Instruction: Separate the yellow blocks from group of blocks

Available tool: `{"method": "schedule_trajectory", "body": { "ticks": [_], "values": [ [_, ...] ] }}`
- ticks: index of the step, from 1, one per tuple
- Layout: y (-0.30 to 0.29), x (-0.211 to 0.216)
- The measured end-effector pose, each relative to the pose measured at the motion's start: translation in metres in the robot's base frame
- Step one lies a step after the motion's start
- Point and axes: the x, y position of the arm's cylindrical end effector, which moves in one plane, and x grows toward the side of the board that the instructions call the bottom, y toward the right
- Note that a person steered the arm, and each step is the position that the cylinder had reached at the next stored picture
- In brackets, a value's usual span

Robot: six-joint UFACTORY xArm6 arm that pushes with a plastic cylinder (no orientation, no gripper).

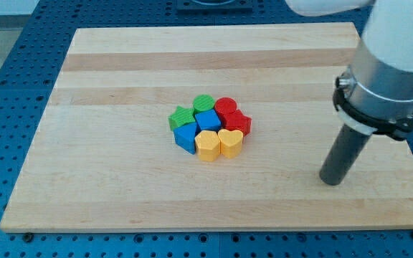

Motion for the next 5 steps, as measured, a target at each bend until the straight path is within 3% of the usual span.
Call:
{"method": "schedule_trajectory", "body": {
  "ticks": [5],
  "values": [
    [-0.073,0.0]
  ]
}}
